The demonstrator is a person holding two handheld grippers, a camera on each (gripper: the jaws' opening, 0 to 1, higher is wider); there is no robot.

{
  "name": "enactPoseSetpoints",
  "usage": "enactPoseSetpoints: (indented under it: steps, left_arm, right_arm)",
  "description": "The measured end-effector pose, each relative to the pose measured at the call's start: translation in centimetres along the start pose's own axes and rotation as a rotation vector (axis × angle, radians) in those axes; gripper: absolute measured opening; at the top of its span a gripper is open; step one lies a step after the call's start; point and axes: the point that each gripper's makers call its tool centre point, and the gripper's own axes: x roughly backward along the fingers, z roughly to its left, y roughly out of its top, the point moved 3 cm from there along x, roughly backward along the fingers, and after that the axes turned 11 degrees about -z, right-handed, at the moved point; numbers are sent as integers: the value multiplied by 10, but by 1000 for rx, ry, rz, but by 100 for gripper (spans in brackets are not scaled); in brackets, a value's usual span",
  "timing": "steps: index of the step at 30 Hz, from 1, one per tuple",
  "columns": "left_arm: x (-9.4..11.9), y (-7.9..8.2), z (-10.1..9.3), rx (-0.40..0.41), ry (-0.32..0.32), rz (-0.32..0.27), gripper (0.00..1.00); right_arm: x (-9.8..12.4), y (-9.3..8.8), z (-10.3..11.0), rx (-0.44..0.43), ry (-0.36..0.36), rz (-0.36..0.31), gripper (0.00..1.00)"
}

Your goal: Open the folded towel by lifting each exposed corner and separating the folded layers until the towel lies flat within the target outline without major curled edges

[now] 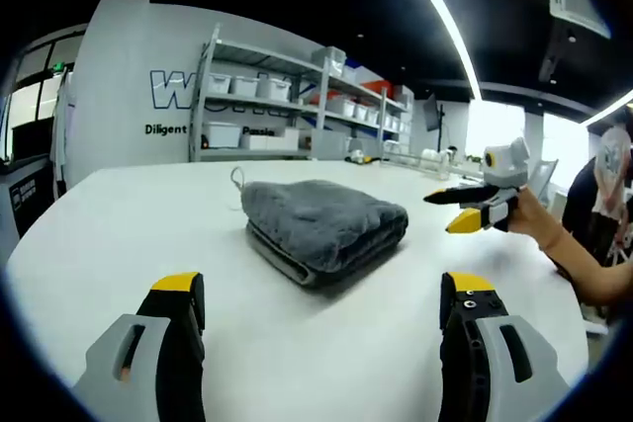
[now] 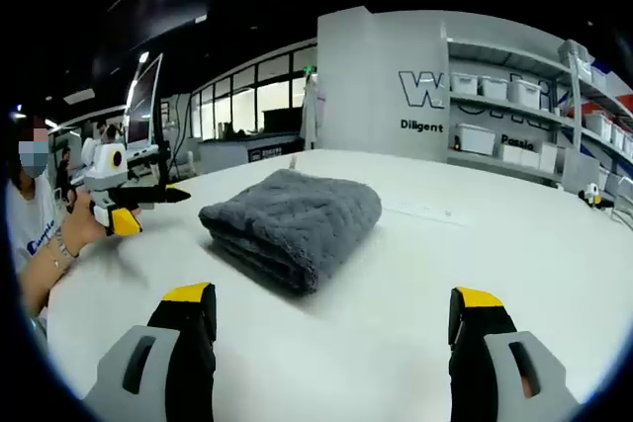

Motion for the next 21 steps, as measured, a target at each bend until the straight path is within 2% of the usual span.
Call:
enactPoseSetpoints:
  steps: [4,15,21]
  left_arm:
    - [0,-2,1,-1,2,8,97]
    - [-1,-6,2,-2,4,24,97]
    - [-1,-5,4,-3,7,29,97]
  right_arm:
    - [0,-1,2,11,4,9,100]
    - [-1,-13,-8,-53,-9,33,100]
    - [1,-7,-2,-41,3,18,100]
